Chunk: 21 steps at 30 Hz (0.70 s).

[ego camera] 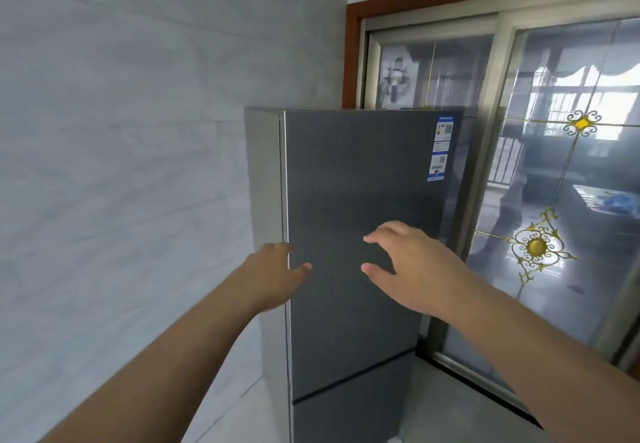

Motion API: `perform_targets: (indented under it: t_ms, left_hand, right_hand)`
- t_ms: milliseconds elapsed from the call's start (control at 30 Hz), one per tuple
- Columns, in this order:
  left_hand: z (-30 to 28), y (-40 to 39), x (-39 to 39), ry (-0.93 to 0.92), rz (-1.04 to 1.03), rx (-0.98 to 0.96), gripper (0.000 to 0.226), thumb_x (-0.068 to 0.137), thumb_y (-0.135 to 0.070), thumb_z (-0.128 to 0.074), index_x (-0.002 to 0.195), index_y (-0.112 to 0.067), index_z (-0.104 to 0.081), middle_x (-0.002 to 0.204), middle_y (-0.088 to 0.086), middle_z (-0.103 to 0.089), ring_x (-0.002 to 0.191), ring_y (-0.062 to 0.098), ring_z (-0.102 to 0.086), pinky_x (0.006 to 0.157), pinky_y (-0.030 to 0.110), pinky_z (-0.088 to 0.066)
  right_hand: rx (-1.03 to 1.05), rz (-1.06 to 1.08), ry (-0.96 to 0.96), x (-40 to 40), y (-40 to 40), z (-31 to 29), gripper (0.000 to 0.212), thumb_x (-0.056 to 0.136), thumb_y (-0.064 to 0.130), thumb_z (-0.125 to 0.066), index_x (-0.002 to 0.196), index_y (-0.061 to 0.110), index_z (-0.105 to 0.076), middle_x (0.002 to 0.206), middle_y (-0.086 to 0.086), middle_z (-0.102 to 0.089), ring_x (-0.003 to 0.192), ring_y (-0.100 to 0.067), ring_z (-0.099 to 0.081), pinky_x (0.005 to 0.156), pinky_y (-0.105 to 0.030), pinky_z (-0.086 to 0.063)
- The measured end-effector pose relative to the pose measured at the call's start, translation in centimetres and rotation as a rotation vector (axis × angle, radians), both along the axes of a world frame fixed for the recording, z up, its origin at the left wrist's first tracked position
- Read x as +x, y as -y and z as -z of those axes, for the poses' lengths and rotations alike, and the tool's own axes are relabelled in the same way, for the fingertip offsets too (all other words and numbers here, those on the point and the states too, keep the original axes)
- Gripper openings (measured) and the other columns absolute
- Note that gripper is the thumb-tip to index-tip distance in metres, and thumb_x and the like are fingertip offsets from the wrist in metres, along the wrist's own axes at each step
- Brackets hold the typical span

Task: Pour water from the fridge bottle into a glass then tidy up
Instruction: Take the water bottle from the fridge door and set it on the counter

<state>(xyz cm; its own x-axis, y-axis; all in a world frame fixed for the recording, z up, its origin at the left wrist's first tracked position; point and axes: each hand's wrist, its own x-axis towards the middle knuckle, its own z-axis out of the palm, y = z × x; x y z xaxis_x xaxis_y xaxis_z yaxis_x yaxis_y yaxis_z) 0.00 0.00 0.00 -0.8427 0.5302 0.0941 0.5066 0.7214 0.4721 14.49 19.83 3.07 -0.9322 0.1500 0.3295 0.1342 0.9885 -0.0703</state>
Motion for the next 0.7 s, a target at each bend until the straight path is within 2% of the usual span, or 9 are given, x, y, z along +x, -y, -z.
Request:
perform_targets:
  t_ms: [167, 300, 367, 467, 567, 700]
  left_hand:
    - [1.3, -1.6, -6.7, 0.057, 0.056, 0.064, 0.072, 0.105, -0.048, -0.052, 0.163, -0.016, -0.025, 0.169, 0.007, -0.028, 0.151, 0.027, -0.038, 0.118, 0.037, -0.034]
    - [2.9, -4.0, -12.7, 0.102, 0.063, 0.149, 0.081, 0.101, -0.048, -0.058, 0.165, -0.02, -0.017, 0.171, 0.006, -0.023, 0.153, 0.031, -0.035, 0.122, 0.045, -0.036]
    - [3.8, -5.0, -15.4, 0.117, 0.083, 0.203, 0.08, 0.098, -0.046, -0.062, 0.163, -0.023, -0.021, 0.168, 0.003, -0.028, 0.15, 0.031, -0.038, 0.119, 0.047, -0.039]
    - [4.8, -6.1, -17.7, 0.149, 0.11, 0.319, 0.067, 0.097, -0.035, -0.066, 0.156, -0.027, -0.035, 0.151, -0.006, -0.042, 0.136, 0.025, -0.051, 0.106, 0.036, -0.047]
    - [5.4, -6.9, -18.8, 0.179, 0.102, 0.389, 0.068, 0.096, -0.034, -0.067, 0.154, -0.024, -0.036, 0.152, 0.003, -0.039, 0.126, 0.025, -0.056, 0.1, 0.035, -0.053]
    - [5.8, -7.4, -19.7, 0.177, 0.034, 0.408, 0.069, 0.093, -0.035, -0.071, 0.149, -0.013, -0.037, 0.144, 0.005, -0.041, 0.123, 0.025, -0.055, 0.093, 0.032, -0.051]
  right_hand:
    - [0.058, 0.011, 0.032, -5.3, 0.0, 0.4, 0.053, 0.1, 0.054, -0.05, 0.149, 0.034, -0.045, 0.15, 0.016, -0.043, 0.129, -0.009, -0.052, 0.105, -0.034, -0.048]
    - [0.05, 0.05, 0.01, -9.7, -0.1, 0.1, 0.053, 0.1, 0.051, -0.052, 0.149, 0.034, -0.046, 0.149, 0.017, -0.045, 0.13, -0.009, -0.051, 0.107, -0.033, -0.046]
    - [0.047, 0.079, 0.008, -11.7, -0.1, 0.2, 0.052, 0.1, 0.05, -0.051, 0.149, 0.034, -0.045, 0.15, 0.017, -0.044, 0.131, -0.009, -0.05, 0.108, -0.034, -0.045]
    - [0.051, 0.133, 0.004, -14.1, -0.4, 1.3, 0.05, 0.101, 0.048, -0.051, 0.149, 0.034, -0.047, 0.15, 0.016, -0.046, 0.13, -0.011, -0.052, 0.107, -0.036, -0.046]
    - [0.016, 0.208, 0.015, -15.4, -0.6, 2.1, 0.05, 0.099, 0.05, -0.052, 0.147, 0.033, -0.05, 0.149, 0.015, -0.048, 0.13, -0.013, -0.054, 0.105, -0.038, -0.048]
    - [0.013, 0.243, 0.02, -16.7, -0.7, 2.1, 0.051, 0.1, 0.05, -0.052, 0.148, 0.033, -0.049, 0.151, 0.014, -0.047, 0.132, -0.014, -0.052, 0.106, -0.037, -0.047]
